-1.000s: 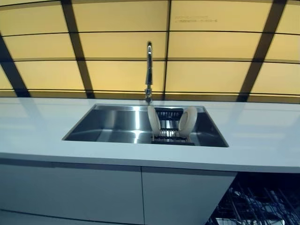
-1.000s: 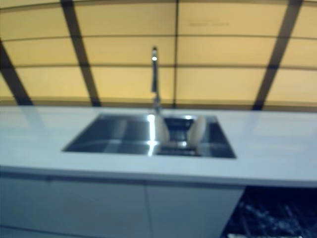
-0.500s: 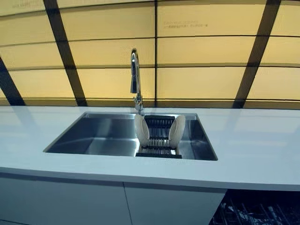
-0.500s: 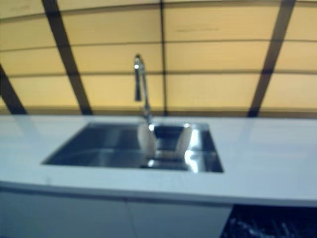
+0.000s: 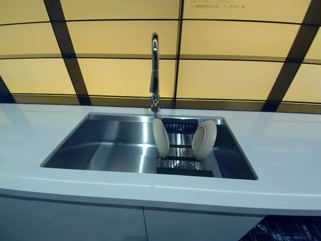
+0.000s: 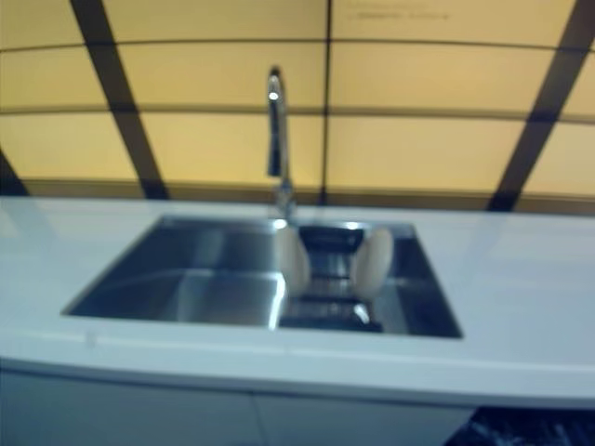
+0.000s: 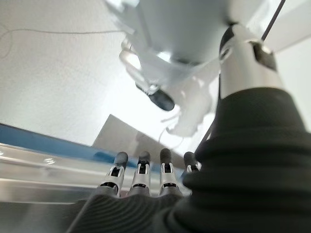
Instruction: Take plates into dishwasher
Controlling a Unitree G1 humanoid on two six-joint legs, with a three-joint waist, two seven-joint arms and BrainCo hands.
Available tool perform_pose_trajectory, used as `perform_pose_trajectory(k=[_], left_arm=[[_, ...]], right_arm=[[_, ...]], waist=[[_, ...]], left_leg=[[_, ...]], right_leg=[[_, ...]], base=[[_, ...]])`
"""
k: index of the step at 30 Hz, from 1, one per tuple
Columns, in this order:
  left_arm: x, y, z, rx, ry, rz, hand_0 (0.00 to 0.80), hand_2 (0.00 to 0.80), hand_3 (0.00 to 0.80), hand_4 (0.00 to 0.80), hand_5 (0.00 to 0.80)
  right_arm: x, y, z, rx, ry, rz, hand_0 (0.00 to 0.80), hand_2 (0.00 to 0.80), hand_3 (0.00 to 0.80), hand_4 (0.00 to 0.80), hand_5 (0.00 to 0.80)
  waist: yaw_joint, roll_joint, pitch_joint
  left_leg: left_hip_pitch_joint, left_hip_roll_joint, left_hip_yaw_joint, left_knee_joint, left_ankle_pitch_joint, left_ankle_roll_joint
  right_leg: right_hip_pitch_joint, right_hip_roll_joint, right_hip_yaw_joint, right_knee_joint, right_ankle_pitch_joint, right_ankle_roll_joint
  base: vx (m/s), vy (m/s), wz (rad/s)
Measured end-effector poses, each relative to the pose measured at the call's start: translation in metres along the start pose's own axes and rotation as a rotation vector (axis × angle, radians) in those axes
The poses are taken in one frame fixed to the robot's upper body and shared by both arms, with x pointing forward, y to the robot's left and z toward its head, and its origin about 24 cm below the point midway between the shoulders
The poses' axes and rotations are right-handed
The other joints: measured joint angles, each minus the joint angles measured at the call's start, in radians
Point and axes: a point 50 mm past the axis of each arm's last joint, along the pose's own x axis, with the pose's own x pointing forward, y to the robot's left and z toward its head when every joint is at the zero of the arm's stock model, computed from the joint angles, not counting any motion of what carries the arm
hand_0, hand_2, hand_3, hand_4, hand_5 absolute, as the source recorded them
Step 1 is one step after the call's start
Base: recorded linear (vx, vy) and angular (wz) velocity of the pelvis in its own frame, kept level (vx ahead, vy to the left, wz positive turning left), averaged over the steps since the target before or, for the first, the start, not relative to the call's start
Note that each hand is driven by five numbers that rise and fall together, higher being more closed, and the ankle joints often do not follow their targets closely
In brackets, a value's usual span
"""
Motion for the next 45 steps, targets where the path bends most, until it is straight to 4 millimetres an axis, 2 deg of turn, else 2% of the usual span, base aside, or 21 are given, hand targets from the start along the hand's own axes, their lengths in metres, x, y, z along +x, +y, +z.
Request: perform_pose_trajectory(k=[5, 7, 10, 16, 20, 24, 28, 33, 37, 45], left_arm=[[-0.001, 0.002, -0.010, -0.004, 0.067, 0.022, 0.000, 0.000, 0.000, 0.000, 0.000], [-0.001, 0.001, -0.011, -0.004, 0.070, 0.019, 0.000, 0.000, 0.000, 0.000, 0.000], [-0.001, 0.000, -0.010, -0.004, 0.069, 0.016, 0.000, 0.000, 0.000, 0.000, 0.000], [-0.001, -0.001, -0.010, 0.000, 0.075, 0.012, 0.000, 0.000, 0.000, 0.000, 0.000], [-0.002, 0.001, -0.007, 0.002, 0.066, 0.013, 0.000, 0.000, 0.000, 0.000, 0.000], [-0.003, 0.007, -0.009, 0.005, 0.075, 0.025, 0.000, 0.000, 0.000, 0.000, 0.000], [-0.004, 0.011, -0.018, 0.008, 0.090, 0.027, 0.000, 0.000, 0.000, 0.000, 0.000], [-0.005, 0.010, -0.027, 0.029, 0.109, 0.023, 0.000, 0.000, 0.000, 0.000, 0.000], [-0.005, 0.010, -0.030, 0.016, 0.099, 0.022, 0.000, 0.000, 0.000, 0.000, 0.000], [-0.005, 0.009, -0.033, 0.010, 0.091, 0.022, 0.000, 0.000, 0.000, 0.000, 0.000]], right_arm=[[-0.003, 0.017, 0.050, -0.142, -0.245, 0.118, 0.000, 0.000, 0.000, 0.000, 0.000], [-0.006, 0.018, 0.062, -0.179, -0.299, 0.118, 0.000, 0.000, 0.000, 0.000, 0.000], [-0.007, 0.018, 0.064, -0.195, -0.308, 0.118, 0.000, 0.000, 0.000, 0.000, 0.000], [-0.014, 0.015, 0.080, -0.234, -0.370, 0.091, 0.000, 0.000, 0.000, 0.000, 0.000], [-0.020, 0.007, 0.088, -0.246, -0.374, 0.146, 0.000, 0.000, 0.000, 0.000, 0.000], [-0.038, -0.003, 0.106, -0.246, -0.449, 0.283, 0.000, 0.000, 0.000, 0.000, 0.000], [-0.069, -0.006, 0.139, -0.248, -0.609, 0.412, 0.000, 0.000, 0.000, 0.000, 0.000], [-0.082, 0.002, 0.150, -0.221, -0.669, 0.518, 0.000, 0.000, 0.000, 0.000, 0.000], [-0.103, 0.007, 0.161, -0.202, -0.757, 0.643, 0.000, 0.000, 0.000, 0.000, 0.000], [-0.109, 0.013, 0.163, -0.058, -0.748, 0.778, 0.000, 0.000, 0.000, 0.000, 0.000]], waist=[[0.002, 0.000, 0.000], [0.006, 0.000, -0.001], [0.022, -0.004, -0.003], [0.021, -0.015, -0.005], [0.023, -0.025, -0.008], [0.023, -0.034, -0.014], [0.021, -0.038, -0.016], [0.020, -0.044, -0.019], [0.017, -0.046, -0.018], [0.019, -0.049, -0.019]], left_leg=[[0.020, 0.002, -0.002, 0.000, -0.009, -0.006], [0.018, 0.004, -0.002, 0.000, -0.010, -0.007], [0.018, 0.004, -0.002, 0.000, -0.010, -0.007], [0.017, 0.004, -0.004, -0.001, -0.010, -0.007], [0.019, 0.002, -0.015, -0.001, -0.009, -0.007], [0.021, 0.001, -0.024, -0.002, -0.009, -0.007], [0.023, 0.000, -0.024, -0.003, -0.009, -0.007], [0.024, -0.001, -0.022, -0.006, -0.009, -0.007], [0.027, 0.001, -0.016, -0.006, -0.009, -0.007], [0.030, 0.002, -0.006, -0.007, -0.009, -0.007]], right_leg=[[0.033, 0.006, -0.005, -0.025, 0.001, 0.000], [0.033, 0.007, -0.005, -0.026, 0.001, 0.000], [0.033, 0.007, -0.005, -0.026, 0.002, 0.000], [0.034, 0.007, -0.006, -0.026, 0.002, 0.000], [0.050, 0.007, -0.017, -0.042, 0.006, 0.001], [0.068, 0.009, -0.031, -0.067, 0.017, -0.001], [0.076, 0.010, -0.032, -0.083, 0.025, -0.001], [0.076, 0.010, -0.031, -0.082, 0.026, 0.001], [0.075, 0.010, -0.025, -0.083, 0.028, 0.001], [0.076, 0.010, -0.018, -0.086, 0.030, 0.002]], base=[[0.044, -0.021, 0.04], [0.000, 0.000, 0.00], [0.000, 0.000, 0.00], [0.015, -0.032, 0.01], [0.035, -0.055, 0.07], [0.041, -0.041, 0.10], [0.000, 0.000, 0.00], [0.000, 0.000, 0.00], [-0.006, -0.006, -0.06], [-0.002, -0.002, -0.02]])
